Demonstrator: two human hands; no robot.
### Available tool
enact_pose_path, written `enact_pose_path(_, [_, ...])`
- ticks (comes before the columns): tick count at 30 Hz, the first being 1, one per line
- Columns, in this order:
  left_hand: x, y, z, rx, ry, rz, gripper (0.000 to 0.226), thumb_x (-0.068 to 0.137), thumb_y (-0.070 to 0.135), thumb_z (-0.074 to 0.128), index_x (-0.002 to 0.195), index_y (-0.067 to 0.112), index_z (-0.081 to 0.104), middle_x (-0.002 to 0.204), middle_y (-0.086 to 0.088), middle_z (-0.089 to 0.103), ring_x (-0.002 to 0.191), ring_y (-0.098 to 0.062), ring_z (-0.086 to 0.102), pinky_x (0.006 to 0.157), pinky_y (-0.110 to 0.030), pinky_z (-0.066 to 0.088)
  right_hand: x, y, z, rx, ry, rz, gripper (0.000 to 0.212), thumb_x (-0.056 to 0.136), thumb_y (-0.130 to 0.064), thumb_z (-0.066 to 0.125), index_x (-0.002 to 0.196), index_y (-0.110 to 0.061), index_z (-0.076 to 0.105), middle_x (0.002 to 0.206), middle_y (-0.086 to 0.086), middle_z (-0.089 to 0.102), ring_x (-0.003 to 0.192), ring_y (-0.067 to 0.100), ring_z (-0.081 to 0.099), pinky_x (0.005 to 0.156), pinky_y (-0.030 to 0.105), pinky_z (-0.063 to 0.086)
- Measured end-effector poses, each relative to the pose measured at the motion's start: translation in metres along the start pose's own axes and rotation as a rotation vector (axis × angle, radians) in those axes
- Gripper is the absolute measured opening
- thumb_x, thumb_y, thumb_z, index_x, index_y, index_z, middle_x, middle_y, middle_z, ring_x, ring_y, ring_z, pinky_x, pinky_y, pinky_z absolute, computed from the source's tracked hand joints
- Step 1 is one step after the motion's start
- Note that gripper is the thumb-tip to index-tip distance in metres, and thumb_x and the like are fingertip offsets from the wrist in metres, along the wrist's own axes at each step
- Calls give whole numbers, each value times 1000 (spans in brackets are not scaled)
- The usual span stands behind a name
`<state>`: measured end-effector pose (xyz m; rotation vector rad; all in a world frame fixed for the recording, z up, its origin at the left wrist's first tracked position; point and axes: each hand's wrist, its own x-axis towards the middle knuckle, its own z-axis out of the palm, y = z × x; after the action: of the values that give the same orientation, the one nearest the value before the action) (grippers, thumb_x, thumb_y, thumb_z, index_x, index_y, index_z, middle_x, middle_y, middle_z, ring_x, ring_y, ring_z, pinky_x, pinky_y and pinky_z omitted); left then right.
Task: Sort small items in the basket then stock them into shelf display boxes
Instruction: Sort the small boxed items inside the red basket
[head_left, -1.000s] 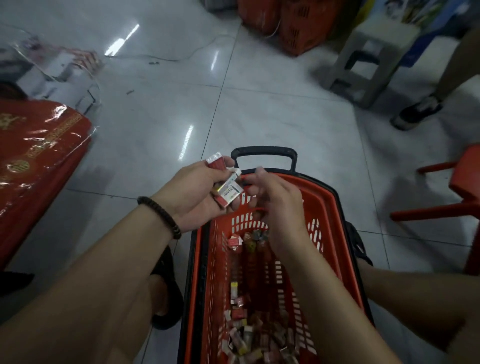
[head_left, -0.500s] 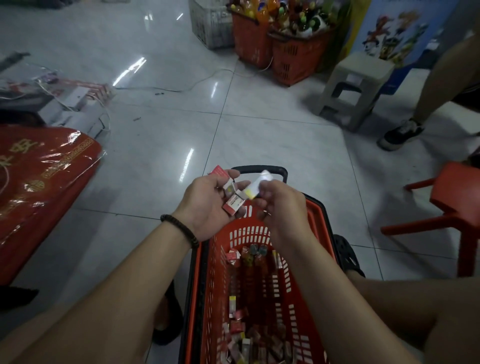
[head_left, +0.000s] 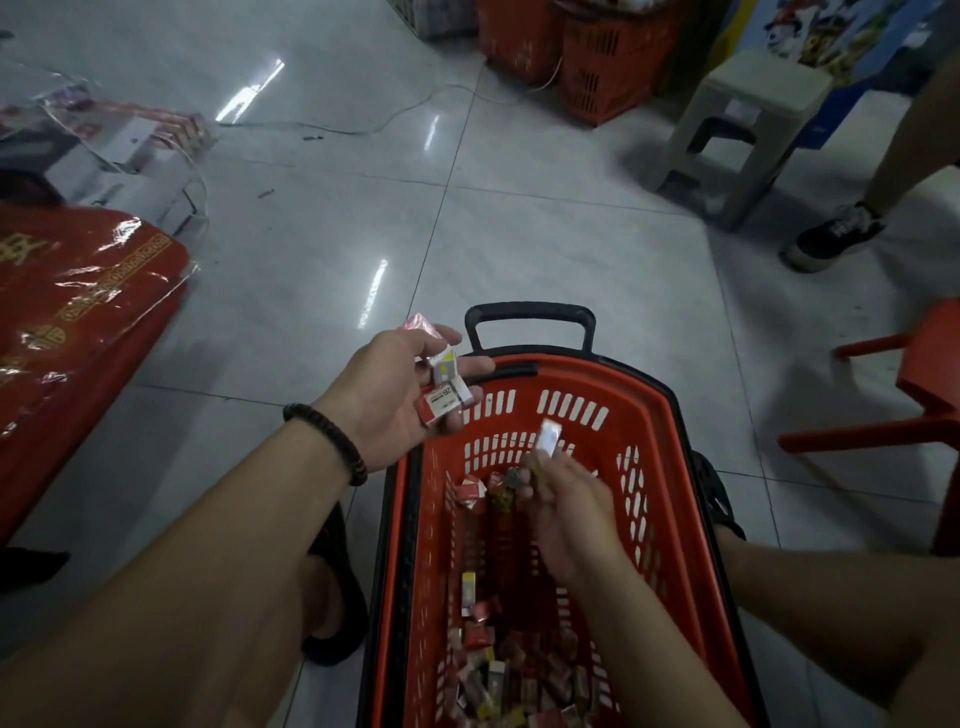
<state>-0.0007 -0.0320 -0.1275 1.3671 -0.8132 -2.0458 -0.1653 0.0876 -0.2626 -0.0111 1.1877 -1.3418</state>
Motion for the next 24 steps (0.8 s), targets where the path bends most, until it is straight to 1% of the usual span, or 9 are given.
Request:
enact_pose_path(3, [7,-3,-3,79,-3,9,22,108,20,38,119,16,57,110,-18,78,75,-28,67,52,-32,47,-19,-35,42,-27,-166,-155,19,100,-17,67,113,-3,70,84,5,66,72,13,62,66,25,50])
enact_pose_path(6, [12,-8,-2,172,14,41,26,108,26,42,122,14,59,96,-16,74,70,-29,68,50,-31,45,-34,-63,74,-269,-247,-221,20,102,-19,68,112,-4,77,89,13,76,70,16,69,63,26,54])
enact_pose_path(8, [12,-12,1,240,49,58,30,106,30,47,123,12,64,96,-19,71,71,-29,67,50,-31,46,-41,-68,87,-413,-230,-240,18,102,-20,70,108,-7,81,94,19,79,70,23,73,60,26,57])
enact_pose_path(9, [11,-13,3,269,74,71,29,105,30,50,120,12,67,97,-20,71,71,-29,67,50,-31,47,-42,-68,90,-450,-196,-253,16,101,-19,71,106,-8,82,93,18,80,71,24,75,59,27,58])
enact_pose_path(12, [10,-16,6,312,138,129,19,104,21,55,109,12,71,94,-20,72,71,-31,67,50,-31,48,-46,-64,92,-501,-97,-278,13,100,-17,72,104,-11,83,89,10,81,70,18,77,56,22,56])
enact_pose_path(16, [9,-17,7,323,151,157,16,103,18,57,110,12,71,90,-14,72,67,-26,65,50,-31,48,-48,-65,89,-503,-130,-219,15,102,-18,70,103,-10,82,85,8,81,63,11,73,51,18,51])
enact_pose_path(20, [8,-16,9,266,140,112,21,103,20,56,112,7,70,93,-18,72,62,-21,64,47,-29,45,-42,-68,87,-451,-129,-159,16,101,-20,71,104,-8,81,93,13,81,75,21,78,57,23,56])
enact_pose_path(23, [8,-14,11,126,136,22,19,102,20,55,108,5,63,105,-27,75,66,-28,64,41,-26,42,-41,-64,89,-375,-63,-234,15,101,-16,69,104,-5,79,91,14,80,66,14,73,52,20,53])
enact_pose_path(24, [8,-12,12,83,137,-5,16,101,18,53,106,5,60,102,-28,75,64,-29,63,39,-24,40,-41,-64,90,-333,-32,-280,14,102,-15,69,104,-5,78,88,13,79,61,9,70,50,18,51])
